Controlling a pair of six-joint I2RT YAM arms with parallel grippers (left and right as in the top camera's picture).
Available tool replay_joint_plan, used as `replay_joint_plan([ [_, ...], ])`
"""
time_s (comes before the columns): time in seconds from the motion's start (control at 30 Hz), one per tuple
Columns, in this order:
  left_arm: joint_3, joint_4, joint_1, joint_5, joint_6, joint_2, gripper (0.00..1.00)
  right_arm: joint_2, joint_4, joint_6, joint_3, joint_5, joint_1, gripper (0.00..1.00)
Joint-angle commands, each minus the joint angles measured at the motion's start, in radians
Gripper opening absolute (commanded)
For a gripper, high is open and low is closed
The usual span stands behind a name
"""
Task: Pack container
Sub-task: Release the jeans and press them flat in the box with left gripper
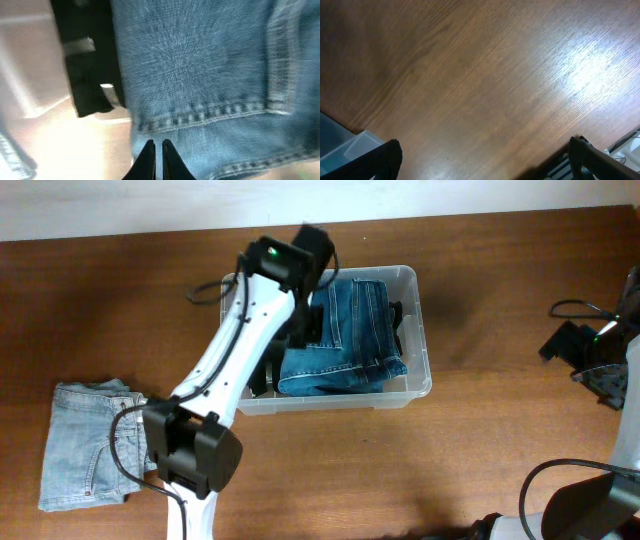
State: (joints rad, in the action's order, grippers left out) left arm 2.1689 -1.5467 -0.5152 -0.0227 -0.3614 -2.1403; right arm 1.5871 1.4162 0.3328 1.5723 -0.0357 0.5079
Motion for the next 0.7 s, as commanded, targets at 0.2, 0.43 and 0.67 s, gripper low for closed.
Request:
replay_joint_plan([
  [0.2, -0.231, 0.222, -0.031, 0.113, -0.011, 0.013, 0.07, 0.003, 0.0, 0.0, 0.002, -0.001, 0.004, 0.98],
  [0.43, -0.27, 0.298, -0.096, 0.102, -0.01, 0.013, 0.07, 0.003, 0.0, 0.0, 0.002, -0.001, 0.004, 0.98],
  [0.67, -0.103, 0.231, -0.102, 0.029, 0.019, 0.013, 0.08, 0.003, 0.0, 0.0, 0.002, -0.001, 0.004, 0.99],
])
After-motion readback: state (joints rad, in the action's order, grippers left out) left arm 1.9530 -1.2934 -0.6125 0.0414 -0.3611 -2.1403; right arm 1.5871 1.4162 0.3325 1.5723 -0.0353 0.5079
